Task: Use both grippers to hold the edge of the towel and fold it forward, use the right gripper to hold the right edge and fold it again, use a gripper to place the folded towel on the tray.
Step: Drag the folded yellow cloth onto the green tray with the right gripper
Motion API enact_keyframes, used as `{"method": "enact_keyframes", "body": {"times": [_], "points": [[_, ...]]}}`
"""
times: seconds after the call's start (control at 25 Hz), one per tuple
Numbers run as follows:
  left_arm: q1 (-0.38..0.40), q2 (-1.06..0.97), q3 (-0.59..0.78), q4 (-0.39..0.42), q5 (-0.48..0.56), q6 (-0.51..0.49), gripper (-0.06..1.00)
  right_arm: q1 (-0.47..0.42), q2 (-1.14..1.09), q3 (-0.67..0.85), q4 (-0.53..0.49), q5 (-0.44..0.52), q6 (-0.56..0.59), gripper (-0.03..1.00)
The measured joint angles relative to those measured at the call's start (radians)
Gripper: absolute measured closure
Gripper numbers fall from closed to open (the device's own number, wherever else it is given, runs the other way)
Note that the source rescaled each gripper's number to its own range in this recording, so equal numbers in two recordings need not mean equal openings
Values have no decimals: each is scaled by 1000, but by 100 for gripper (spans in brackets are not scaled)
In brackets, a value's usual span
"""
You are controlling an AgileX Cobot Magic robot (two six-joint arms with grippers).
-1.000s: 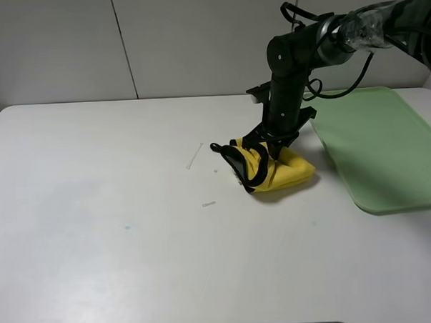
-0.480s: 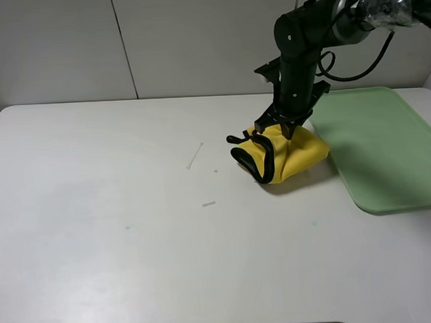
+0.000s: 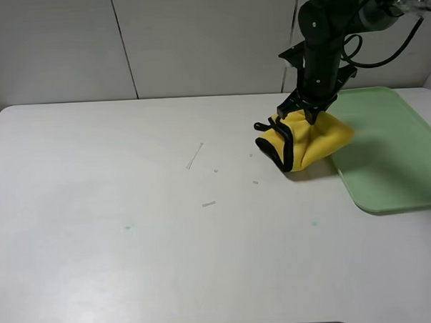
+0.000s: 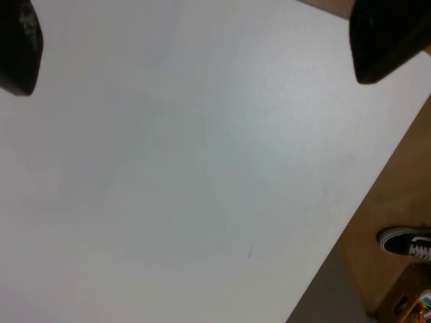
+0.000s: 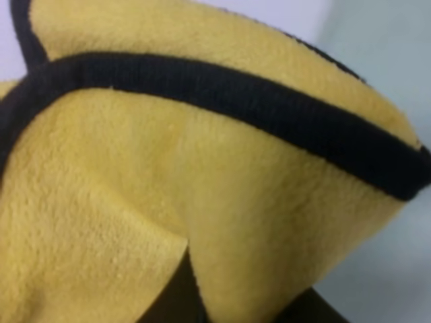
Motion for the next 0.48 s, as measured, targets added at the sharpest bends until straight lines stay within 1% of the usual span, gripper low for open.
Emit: {"method": "enact_keyframes", "body": {"times": [0.28,0.48], "points": [[0,0,0,0,0,0,4,-126,0,0,8,-2,0,84],[0,0,0,0,0,0,4,-212,0,0,32,-35,0,84]]}}
